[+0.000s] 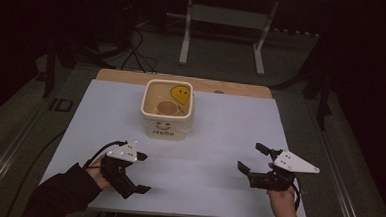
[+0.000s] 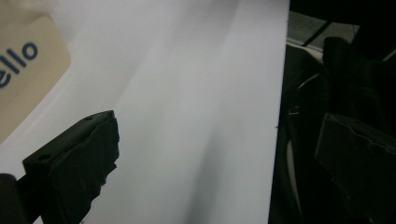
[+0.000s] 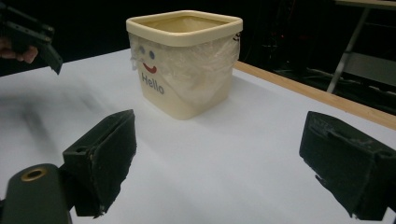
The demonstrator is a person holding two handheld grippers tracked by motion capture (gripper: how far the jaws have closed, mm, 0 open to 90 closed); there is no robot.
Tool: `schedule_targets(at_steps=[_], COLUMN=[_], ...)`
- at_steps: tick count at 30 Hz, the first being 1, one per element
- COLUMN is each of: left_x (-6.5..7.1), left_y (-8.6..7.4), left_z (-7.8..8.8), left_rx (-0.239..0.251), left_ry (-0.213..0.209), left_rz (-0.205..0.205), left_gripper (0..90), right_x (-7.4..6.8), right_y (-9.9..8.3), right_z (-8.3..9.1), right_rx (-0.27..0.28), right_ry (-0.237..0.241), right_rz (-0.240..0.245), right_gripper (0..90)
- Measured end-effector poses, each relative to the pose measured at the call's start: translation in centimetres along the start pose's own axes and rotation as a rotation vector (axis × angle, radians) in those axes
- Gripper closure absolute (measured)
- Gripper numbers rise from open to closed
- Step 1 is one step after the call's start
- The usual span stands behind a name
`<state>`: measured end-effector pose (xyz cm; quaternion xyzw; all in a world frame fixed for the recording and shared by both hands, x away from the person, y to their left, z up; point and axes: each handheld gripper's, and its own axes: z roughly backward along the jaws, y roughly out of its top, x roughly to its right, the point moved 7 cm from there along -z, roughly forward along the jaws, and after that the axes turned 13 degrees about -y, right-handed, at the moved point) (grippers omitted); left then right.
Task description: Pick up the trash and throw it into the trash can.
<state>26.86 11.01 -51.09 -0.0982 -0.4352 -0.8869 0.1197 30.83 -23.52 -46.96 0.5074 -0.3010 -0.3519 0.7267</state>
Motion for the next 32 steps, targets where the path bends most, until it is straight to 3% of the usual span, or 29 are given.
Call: schedule_targets(at_steps=[11, 13, 18, 28, 32], left_x=[-0.1, -0.4, -0.9, -2.3, -2.6], left_y=[-1.4, -1.8, -2.7, -3.6, -3.7], left_z=[-0.7, -0.6, -0.8, -0.7, -0.7], left_rx=[0.106, 0.133, 0.146, 0.166, 0.173], left_ry=[0.034, 0.035, 0.043, 0.113, 0.12], left_rz=[0.029, 0.049, 0.093, 0.125, 0.139], left_gripper=[0.4, 0.4, 0.4, 0.4, 0.4], right_x=[-0.1, -0.1, -0.2, -0.4, -0.4], right_y=[-0.1, -0.1, -0.1, -0.2, -0.3], right_z=[0.0, 0.0, -0.1, 0.1, 0.1], right_rx=[-0.002, -0.002, -0.003, -0.013, -0.011], right_ry=[0.007, 0.007, 0.013, 0.034, 0.032], right_rz=[0.002, -0.003, 0.005, -0.002, 0.0], right_gripper=[10.5, 10.5, 10.5, 10.6, 10.7])
